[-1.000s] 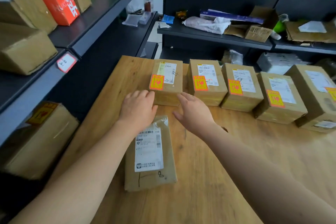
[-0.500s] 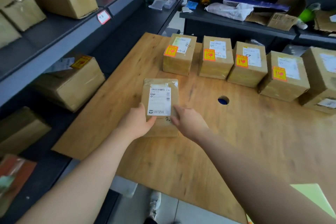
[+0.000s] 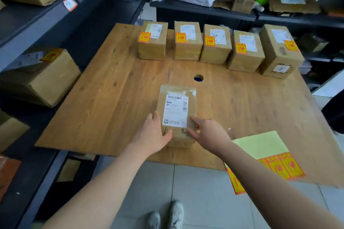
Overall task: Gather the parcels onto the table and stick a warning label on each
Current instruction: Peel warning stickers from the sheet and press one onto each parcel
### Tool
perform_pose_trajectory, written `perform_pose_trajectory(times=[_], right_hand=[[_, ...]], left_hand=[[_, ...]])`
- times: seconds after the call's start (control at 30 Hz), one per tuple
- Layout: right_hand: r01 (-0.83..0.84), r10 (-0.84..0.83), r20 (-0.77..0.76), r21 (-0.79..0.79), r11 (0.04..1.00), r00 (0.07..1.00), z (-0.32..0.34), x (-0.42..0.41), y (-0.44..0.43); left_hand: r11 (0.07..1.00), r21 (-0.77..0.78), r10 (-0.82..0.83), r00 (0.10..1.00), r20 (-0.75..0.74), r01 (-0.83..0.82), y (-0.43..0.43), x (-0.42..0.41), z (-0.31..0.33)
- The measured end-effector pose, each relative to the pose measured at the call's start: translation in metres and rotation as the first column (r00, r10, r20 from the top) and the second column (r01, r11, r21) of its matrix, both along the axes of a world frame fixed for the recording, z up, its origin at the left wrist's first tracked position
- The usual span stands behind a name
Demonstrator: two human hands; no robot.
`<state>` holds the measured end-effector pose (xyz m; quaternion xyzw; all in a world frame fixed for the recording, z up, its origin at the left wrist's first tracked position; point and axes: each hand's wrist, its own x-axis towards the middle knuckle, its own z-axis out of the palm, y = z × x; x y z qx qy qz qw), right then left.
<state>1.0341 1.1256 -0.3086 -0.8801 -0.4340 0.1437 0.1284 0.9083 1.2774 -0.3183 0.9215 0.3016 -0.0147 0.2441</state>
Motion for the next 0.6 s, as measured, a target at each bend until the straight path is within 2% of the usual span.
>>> perform_pose_trajectory(times=[0.1, 0.2, 0.33, 0.5, 0.6], right_hand=[[0.019, -0.018, 0.051, -0.02, 1.0, 0.999, -0.002, -0.008, -0.01], [0.021, -0.02, 0.061, -0.012, 1.0, 0.998, -0.003, -0.015, -0.021], [0.093, -0.092, 0.088, 0.001, 0.996, 0.992, -0.001, -0.009, -0.055], [0.237, -0.236, 0.03, -0.1, 0.966, 0.971, -0.016, 0.023, -0.133], [0.245, -0.25, 0.005, -0.219, 0.945, 0.968, -0.034, 0.042, -0.177]], left_hand=[[0.999, 0.024, -0.026, 1.0, -0.014, 0.026, -0.009, -0.003, -0.001], [0.984, 0.167, -0.063, 0.997, -0.038, 0.068, -0.016, -0.006, 0.004], [0.937, 0.325, -0.158, 0.985, 0.07, 0.127, -0.04, -0.002, 0.014], [0.912, 0.324, -0.325, 0.924, 0.201, 0.251, -0.104, 0.022, 0.018], [0.886, 0.31, -0.395, 0.911, 0.121, 0.344, -0.146, 0.039, 0.001]])
